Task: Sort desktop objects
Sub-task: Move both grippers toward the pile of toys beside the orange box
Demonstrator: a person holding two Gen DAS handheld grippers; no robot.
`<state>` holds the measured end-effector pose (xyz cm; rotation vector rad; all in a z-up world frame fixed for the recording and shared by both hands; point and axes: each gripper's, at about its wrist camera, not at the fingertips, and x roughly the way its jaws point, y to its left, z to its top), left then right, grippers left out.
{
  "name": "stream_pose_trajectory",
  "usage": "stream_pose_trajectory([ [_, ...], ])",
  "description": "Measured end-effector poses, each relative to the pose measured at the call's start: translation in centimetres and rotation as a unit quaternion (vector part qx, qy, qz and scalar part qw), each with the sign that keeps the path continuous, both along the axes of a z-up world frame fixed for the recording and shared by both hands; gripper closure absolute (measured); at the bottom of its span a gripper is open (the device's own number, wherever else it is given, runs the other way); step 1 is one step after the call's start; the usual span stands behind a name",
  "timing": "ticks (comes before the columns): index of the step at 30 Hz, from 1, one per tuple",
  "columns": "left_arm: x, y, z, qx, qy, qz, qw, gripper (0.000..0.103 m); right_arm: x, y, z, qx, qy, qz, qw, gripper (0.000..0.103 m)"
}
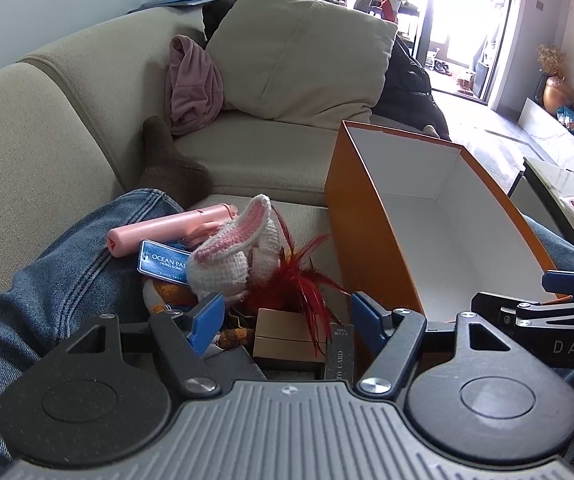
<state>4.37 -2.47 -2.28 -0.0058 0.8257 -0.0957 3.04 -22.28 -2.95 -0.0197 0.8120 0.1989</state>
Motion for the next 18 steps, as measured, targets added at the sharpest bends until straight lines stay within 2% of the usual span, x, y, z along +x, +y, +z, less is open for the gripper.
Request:
stream_pose_trajectory([
  [18, -0.47, -0.27, 0.22, -0.002, -0.004, -0.008, 1.0000, 0.020, -0.23, -0.12, -0.20, -0.009, 0.007, -0.009, 1.000, 0.007],
])
